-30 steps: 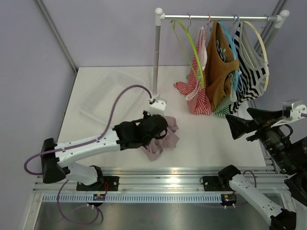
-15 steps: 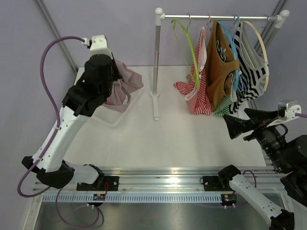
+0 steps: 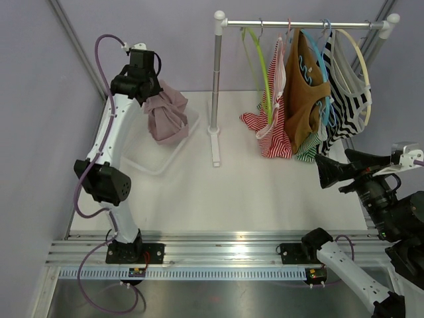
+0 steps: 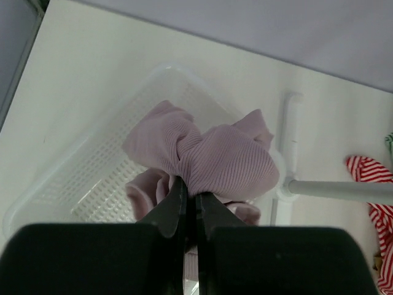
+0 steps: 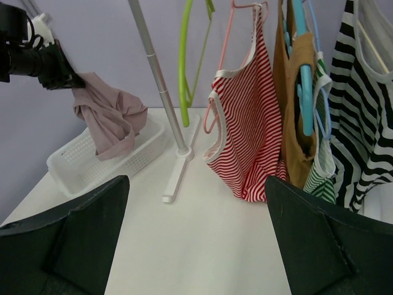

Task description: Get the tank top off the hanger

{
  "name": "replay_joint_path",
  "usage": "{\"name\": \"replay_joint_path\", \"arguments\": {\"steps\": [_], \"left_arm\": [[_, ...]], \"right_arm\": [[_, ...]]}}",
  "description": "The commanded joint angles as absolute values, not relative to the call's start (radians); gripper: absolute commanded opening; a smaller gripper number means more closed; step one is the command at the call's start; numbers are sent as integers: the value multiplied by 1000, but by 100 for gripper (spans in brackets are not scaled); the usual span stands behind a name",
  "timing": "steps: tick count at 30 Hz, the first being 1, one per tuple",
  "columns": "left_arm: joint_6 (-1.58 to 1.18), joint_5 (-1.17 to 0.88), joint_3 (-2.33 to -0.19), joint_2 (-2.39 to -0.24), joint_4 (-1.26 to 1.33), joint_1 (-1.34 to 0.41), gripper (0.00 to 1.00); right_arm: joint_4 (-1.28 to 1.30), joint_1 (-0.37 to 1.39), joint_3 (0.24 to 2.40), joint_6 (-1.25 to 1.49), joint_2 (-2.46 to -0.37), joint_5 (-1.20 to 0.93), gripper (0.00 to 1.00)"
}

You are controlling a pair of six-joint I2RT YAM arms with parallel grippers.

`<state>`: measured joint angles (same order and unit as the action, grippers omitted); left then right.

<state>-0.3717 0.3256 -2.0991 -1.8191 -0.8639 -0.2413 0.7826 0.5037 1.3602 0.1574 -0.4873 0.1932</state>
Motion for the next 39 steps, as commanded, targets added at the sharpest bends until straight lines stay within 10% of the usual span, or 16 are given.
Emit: {"name": "replay_joint_path", "arguments": {"steps": [1,6,7,8,21,39], "left_arm": [[-460,302,-2166,-1862,-908,-167,0],[-494,264,-2108,-1920,-913,-78,27],[-489,238,-2103,-1927,-914,-72,81],[-483,194,-2109,-1930,-928,-66,99],[-419,32,-1723,-1366,-858,-176,99],[-315,107,-1100,-741,-741,-364,99]], "right_arm": [[732,509,1361,178,-518,313,99],[739,509,1416,187,-587,301,99],[736,509,1425,187,-616,292,100],[732,509,1440,181,-633,291,100],[804,505,1876,65,-1182,575,99],[949,353,2457,109,-1824,324,59]]}}
